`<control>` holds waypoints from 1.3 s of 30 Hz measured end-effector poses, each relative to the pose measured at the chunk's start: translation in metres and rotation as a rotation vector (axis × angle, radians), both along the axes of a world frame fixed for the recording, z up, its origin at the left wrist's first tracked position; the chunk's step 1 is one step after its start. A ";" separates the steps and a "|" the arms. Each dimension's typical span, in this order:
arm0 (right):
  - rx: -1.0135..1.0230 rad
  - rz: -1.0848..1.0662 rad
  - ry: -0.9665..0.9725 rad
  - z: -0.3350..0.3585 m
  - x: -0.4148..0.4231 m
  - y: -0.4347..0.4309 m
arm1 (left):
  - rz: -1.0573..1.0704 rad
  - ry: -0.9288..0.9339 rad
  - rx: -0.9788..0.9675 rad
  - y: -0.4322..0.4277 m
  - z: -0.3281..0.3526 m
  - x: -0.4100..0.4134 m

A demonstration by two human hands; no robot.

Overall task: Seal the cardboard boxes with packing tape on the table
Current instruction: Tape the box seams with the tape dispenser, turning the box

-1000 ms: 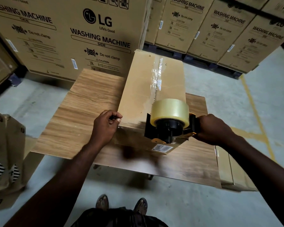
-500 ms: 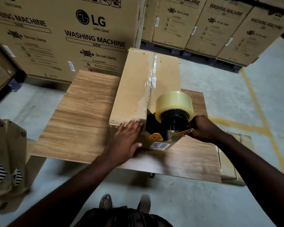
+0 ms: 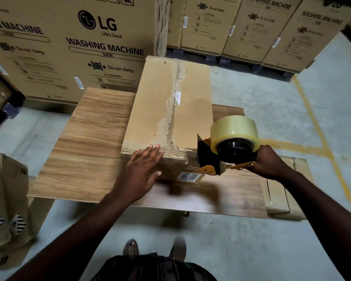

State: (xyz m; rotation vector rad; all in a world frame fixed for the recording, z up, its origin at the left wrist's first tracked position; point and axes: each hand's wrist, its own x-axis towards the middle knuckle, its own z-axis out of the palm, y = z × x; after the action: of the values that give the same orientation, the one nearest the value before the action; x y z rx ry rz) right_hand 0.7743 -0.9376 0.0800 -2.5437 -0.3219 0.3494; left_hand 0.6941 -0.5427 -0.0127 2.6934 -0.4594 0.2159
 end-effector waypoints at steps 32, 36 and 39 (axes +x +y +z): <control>-0.007 0.025 -0.095 -0.039 0.000 -0.073 | -0.205 -0.065 0.002 -0.118 0.003 0.023; -0.029 0.012 -0.090 -0.046 -0.002 -0.102 | -0.192 -0.063 -0.009 -0.119 0.004 0.023; -0.095 0.026 -0.072 -0.056 0.002 -0.116 | -0.188 -0.037 -0.024 -0.119 0.006 0.021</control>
State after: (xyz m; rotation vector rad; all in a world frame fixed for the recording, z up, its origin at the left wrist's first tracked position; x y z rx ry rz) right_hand 0.7761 -1.0531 0.0240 -2.6524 -0.3743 0.2894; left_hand 0.7150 -0.6622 -0.0066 2.6060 -0.7117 0.2168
